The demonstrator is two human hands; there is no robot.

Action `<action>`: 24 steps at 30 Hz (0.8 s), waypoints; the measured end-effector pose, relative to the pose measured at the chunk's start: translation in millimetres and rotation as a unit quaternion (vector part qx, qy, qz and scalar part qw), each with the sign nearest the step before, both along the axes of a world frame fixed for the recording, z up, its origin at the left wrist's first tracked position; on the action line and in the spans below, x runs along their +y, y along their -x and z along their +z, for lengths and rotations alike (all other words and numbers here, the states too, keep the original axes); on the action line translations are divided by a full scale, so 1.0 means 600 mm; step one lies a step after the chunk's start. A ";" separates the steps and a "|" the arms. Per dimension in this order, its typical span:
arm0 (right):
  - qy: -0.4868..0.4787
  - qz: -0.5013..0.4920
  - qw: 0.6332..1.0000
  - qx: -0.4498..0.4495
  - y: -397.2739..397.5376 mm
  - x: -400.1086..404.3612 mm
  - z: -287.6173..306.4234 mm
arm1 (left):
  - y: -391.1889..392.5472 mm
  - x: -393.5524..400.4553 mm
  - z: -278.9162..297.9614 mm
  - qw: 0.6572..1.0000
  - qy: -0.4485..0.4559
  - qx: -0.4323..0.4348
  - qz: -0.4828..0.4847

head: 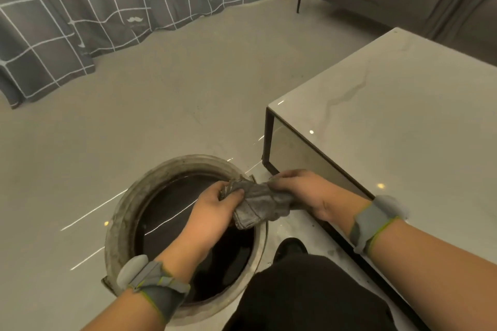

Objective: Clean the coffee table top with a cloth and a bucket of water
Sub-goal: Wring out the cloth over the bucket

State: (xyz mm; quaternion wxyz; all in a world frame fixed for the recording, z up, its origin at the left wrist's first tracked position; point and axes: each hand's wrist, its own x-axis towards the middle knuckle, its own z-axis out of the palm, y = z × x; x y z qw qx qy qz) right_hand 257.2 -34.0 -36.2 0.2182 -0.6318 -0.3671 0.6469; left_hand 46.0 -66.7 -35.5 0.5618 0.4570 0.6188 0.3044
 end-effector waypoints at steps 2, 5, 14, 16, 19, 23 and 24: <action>-0.036 -0.036 0.998 -0.025 0.016 0.014 0.006 | -0.003 0.003 -0.004 0.999 0.016 -0.019 0.034; -0.118 -0.055 0.988 -0.080 0.049 0.045 0.005 | -0.002 0.014 -0.010 0.996 -0.002 -0.028 0.089; -0.146 0.075 0.963 -0.214 0.082 0.073 -0.042 | 0.012 0.046 -0.081 0.972 -0.035 0.212 0.089; -0.131 0.105 0.960 -0.225 0.076 0.062 -0.048 | 0.010 0.036 -0.090 0.962 -0.021 0.261 0.073; -0.123 0.096 0.962 -0.223 0.063 0.048 -0.045 | 0.006 0.023 -0.082 0.952 -0.031 0.287 0.107; -0.131 0.089 0.958 -0.238 0.038 0.025 -0.005 | -0.002 0.005 -0.033 0.941 -0.070 0.298 0.145; -0.132 0.083 0.958 -0.240 0.031 0.019 0.010 | -0.002 0.006 -0.021 0.941 -0.074 0.297 0.142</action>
